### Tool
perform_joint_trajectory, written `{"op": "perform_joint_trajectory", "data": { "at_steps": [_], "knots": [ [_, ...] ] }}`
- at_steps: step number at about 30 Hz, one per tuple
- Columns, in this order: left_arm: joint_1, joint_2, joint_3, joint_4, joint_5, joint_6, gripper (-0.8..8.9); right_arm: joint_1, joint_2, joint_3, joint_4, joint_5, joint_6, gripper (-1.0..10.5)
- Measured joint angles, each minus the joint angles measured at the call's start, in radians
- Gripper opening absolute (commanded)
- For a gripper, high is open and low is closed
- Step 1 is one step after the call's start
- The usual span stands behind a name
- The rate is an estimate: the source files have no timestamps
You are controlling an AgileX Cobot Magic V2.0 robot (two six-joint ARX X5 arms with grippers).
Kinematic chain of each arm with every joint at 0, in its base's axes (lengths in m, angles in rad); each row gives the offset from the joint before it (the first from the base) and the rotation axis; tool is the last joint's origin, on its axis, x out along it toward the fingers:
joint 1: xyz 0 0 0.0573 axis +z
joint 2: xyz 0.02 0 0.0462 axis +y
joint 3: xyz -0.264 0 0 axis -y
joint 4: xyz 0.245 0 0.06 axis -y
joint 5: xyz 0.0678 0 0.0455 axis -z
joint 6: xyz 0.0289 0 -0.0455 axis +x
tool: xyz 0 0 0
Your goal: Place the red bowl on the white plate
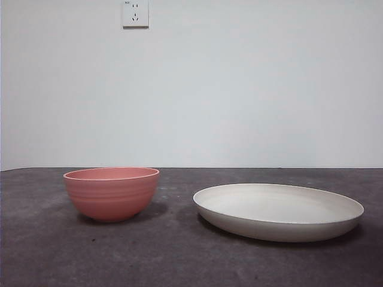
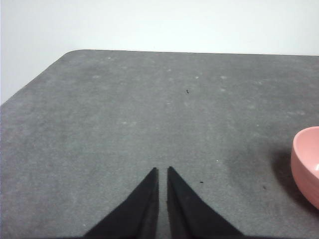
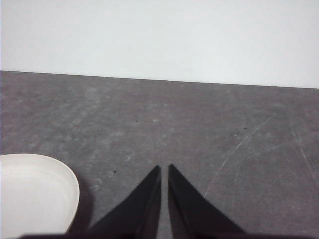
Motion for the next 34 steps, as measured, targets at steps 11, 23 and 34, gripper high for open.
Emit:
{"op": "perform_joint_trajectory", "data": {
  "at_steps": [11, 23, 34],
  "knots": [
    [0.0, 0.0, 0.0, 0.0, 0.0, -0.088, 0.24, 0.0, 0.0, 0.0, 0.032, 0.0, 0.002, 0.2],
    [-0.002, 0.031, 0.025, -0.045, 0.0, -0.117, 0.18, 0.001, 0.0, 0.004, 0.048, -0.016, 0.153, 0.1],
    [-0.029, 0.305, 0.355, -0.118, 0.039, -0.187, 0.17, 0.001, 0.111, 0.317, -0.166, -0.045, 0.33, 0.1]
  ]
}}
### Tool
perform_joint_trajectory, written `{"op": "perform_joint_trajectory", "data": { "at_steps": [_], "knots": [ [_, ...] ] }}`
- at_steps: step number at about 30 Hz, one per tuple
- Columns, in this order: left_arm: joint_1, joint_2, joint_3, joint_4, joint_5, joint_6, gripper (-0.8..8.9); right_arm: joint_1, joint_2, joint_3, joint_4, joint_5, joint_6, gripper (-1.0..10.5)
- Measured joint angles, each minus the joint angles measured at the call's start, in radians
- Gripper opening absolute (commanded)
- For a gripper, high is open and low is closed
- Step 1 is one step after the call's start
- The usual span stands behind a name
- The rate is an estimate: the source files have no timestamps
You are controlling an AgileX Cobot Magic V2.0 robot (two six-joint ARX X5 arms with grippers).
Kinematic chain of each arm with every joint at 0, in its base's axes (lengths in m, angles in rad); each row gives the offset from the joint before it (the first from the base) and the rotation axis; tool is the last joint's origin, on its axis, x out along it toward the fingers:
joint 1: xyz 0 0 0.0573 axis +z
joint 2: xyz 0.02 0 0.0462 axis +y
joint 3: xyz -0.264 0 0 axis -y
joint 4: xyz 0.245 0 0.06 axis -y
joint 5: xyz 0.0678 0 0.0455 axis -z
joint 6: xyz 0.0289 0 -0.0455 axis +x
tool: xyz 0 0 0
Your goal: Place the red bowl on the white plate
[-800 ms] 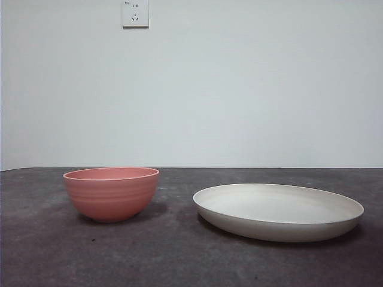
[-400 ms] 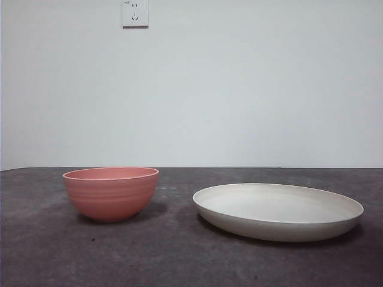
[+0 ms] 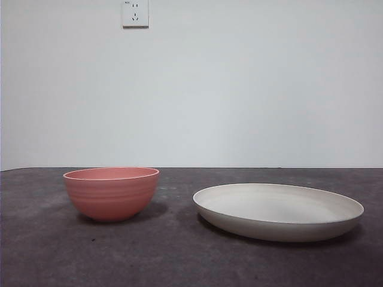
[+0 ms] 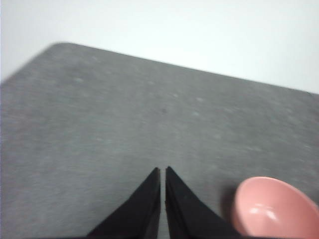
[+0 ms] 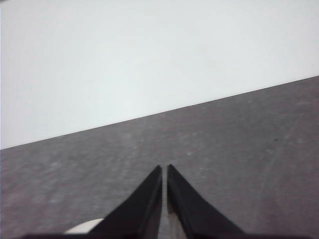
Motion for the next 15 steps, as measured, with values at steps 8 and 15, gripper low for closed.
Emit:
{"op": "perform_joint_trajectory", "data": {
  "at_steps": [8, 15],
  "knots": [
    [-0.029, 0.261, 0.339, -0.131, 0.159, -0.013, 0.18, 0.003, 0.218, 0.274, -0.092, -0.165, 0.017, 0.1],
    [-0.043, 0.453, 0.592, -0.266, 0.308, -0.01, 0.17, 0.003, 0.426, 0.508, -0.206, -0.339, 0.016, 0.1]
  ]
}}
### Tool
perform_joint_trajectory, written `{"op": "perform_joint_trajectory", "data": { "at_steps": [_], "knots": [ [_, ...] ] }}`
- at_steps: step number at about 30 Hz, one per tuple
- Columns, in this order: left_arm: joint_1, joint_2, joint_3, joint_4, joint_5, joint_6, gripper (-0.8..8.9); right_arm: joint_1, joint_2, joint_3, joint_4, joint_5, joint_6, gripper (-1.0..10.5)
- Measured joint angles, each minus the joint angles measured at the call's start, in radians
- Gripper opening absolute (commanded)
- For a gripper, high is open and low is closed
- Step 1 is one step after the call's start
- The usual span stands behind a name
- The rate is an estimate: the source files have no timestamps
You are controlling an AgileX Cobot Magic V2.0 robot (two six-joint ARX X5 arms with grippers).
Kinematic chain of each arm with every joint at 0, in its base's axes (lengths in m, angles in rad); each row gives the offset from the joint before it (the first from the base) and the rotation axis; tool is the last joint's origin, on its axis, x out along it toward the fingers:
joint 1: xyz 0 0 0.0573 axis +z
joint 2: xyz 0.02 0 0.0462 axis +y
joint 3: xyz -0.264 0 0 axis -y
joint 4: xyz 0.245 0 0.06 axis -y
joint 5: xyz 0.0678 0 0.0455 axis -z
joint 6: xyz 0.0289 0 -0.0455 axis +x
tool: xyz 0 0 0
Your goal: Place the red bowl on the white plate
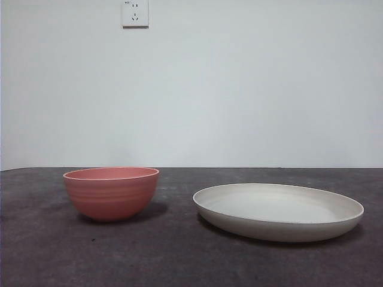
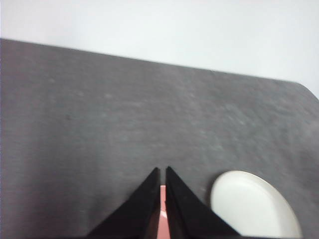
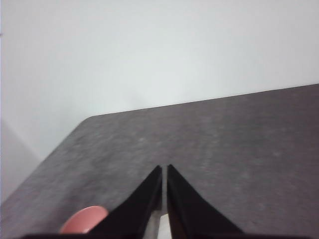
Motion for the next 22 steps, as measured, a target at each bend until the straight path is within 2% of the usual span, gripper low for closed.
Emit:
{"op": "perform_joint_trajectory", "data": {
  "at_steps": [5, 9, 17, 22],
  "knots": [
    [-0.007, 0.106, 0.149, -0.106, 0.108, 0.031, 0.18, 0.0, 0.136, 0.158, -0.083, -0.142, -0.008, 0.1],
    [-0.039, 0.155, 0.208, -0.16, 0.153, 0.07, 0.18, 0.013, 0.222, 0.245, -0.174, -0.211, -0.025, 0.1],
    [-0.134, 0.187, 0.209, -0.283, 0.155, 0.157, 0.18, 0.138, 0.291, 0.301, -0.268, -0.216, -0.144, 0.1],
    [-0.182, 0.186, 0.209, -0.301, 0.156, 0.194, 0.29, 0.214, 0.332, 0.301, -0.372, -0.206, -0.23, 0.1]
  ]
}}
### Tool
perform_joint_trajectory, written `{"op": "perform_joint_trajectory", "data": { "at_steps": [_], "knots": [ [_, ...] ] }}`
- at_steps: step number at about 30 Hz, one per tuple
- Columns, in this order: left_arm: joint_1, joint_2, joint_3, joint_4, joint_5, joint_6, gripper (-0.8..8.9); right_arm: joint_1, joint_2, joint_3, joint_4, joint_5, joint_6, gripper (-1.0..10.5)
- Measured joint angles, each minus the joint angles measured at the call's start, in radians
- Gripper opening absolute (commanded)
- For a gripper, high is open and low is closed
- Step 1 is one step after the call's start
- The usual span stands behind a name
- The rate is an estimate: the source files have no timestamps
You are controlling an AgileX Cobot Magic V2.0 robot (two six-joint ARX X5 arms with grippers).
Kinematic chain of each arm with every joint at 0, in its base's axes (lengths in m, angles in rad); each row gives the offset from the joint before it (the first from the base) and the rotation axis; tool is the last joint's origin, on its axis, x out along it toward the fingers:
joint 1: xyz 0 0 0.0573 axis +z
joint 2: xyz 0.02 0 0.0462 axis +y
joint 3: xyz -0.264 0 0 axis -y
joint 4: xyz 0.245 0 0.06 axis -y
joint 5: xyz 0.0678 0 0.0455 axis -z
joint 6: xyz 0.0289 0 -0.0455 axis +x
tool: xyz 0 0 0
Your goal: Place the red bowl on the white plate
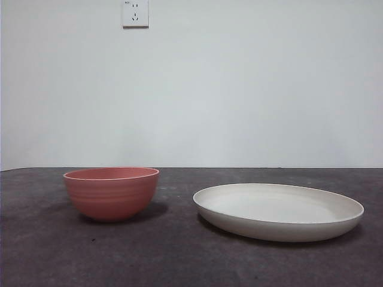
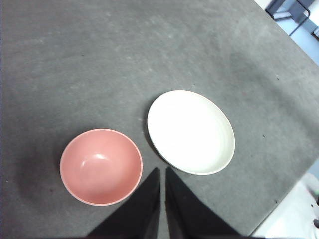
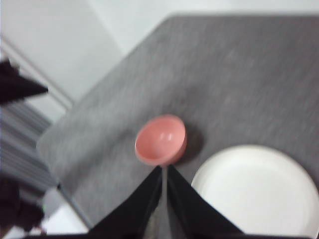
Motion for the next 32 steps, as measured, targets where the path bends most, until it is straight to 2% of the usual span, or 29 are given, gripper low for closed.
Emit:
{"op": "perform_joint_trajectory", "data": {
  "at_steps": [5, 7, 11, 13, 16, 19, 21, 32],
  "knots": [
    [-0.011, 0.0, 0.0, -0.006, 0.0, 0.012, 0.31, 0.026, 0.041, 0.0, -0.09, 0.074, -0.033, 0.1],
    [-0.015, 0.002, 0.0, -0.006, 0.0, 0.012, 0.63, 0.029, 0.057, 0.0, -0.098, 0.091, -0.037, 0.1],
    [-0.015, 0.012, 0.0, -0.006, 0.0, 0.012, 2.58, 0.03, 0.08, 0.0, -0.101, 0.093, -0.038, 0.6],
    [-0.015, 0.014, 0.0, -0.006, 0.0, 0.012, 3.57, 0.03, 0.082, 0.0, -0.1, 0.093, -0.04, 1.8],
    [-0.015, 0.013, 0.0, -0.006, 0.0, 0.012, 5.56, 0.03, 0.082, 0.0, -0.1, 0.093, -0.041, 3.8],
    [-0.015, 0.013, 0.0, -0.006, 0.0, 0.018, 7.05, 0.03, 0.082, 0.0, -0.101, 0.093, -0.041, 5.1],
    [-0.015, 0.013, 0.0, -0.006, 0.0, 0.016, 7.2, 0.03, 0.082, 0.0, -0.101, 0.093, -0.041, 5.5],
    [-0.015, 0.029, 0.0, 0.008, -0.002, 0.016, 7.19, 0.03, 0.082, 0.0, -0.1, 0.093, -0.042, 5.5]
  ]
}}
